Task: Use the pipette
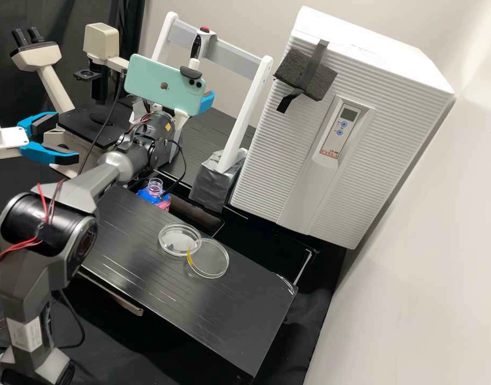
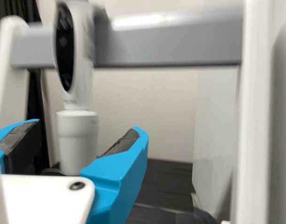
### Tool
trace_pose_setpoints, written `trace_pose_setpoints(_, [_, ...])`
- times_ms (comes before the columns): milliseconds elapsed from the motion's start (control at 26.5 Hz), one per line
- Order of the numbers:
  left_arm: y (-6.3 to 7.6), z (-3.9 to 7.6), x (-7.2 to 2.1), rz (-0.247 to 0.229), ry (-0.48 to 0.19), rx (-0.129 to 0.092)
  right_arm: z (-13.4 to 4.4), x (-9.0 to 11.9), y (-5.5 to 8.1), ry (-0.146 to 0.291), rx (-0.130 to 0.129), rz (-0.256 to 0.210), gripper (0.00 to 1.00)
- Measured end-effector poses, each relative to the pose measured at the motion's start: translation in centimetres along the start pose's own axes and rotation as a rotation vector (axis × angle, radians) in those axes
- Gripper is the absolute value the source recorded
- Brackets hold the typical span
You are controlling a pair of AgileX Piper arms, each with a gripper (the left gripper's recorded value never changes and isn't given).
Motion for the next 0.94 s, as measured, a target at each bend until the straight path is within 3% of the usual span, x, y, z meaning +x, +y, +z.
trace_pose_setpoints(76, [0.0,-0.1,0.01,0.005,0.016,-0.012,-0.5,-1.6,0.4,0.046,-0.001,0.035,1.00])
trace_pose_setpoints(227, [0.0,-0.1,-0.06,0.012,0.053,0.015,-1.3,-4.6,1.6,0.149,-0.004,0.101,1.00])
trace_pose_setpoints(378, [-0.5,-0.1,-0.41,0.002,0.071,0.031,-1.1,-6.7,1.8,0.189,0.012,0.148,1.00])
trace_pose_setpoints(491, [-0.4,-0.2,-0.85,0.045,0.085,0.031,-0.5,-8.4,1.5,0.181,-0.019,0.225,1.00])
trace_pose_setpoints(566, [-0.1,-0.3,-1.26,0.110,0.102,0.028,0.1,-9.1,1.1,0.168,-0.035,0.265,1.00])
trace_pose_setpoints(680, [0.1,-1.0,-1.69,0.188,0.172,0.006,0.9,-10.5,-0.1,0.133,-0.047,0.363,1.00])
trace_pose_setpoints(755, [0.1,-1.2,-1.72,0.192,0.203,0.005,1.4,-11.1,-0.5,0.118,-0.039,0.398,1.00])
trace_pose_setpoints(868, [-0.1,-1.5,-1.71,0.186,0.237,0.017,1.9,-12.0,-0.8,0.145,-0.032,0.458,1.00])
trace_pose_setpoints(944, [-0.1,-1.5,-1.71,0.185,0.239,0.017,2.2,-12.5,-1.0,0.166,-0.005,0.473,1.00])
